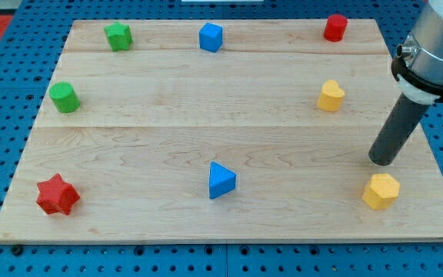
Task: Point your arm at the yellow heart
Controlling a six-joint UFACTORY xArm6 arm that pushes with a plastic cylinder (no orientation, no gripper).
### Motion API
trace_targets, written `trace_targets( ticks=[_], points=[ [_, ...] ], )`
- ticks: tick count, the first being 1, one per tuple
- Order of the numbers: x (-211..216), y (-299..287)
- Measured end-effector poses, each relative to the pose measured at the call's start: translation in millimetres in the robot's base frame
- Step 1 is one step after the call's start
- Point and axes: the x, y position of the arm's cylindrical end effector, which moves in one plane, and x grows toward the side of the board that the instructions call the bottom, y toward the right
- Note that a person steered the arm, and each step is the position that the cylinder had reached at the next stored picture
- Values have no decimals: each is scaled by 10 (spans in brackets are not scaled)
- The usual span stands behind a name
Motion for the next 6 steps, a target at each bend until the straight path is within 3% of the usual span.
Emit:
trace_targets(
  ticks=[6],
  points=[
    [-723, 139]
  ],
)
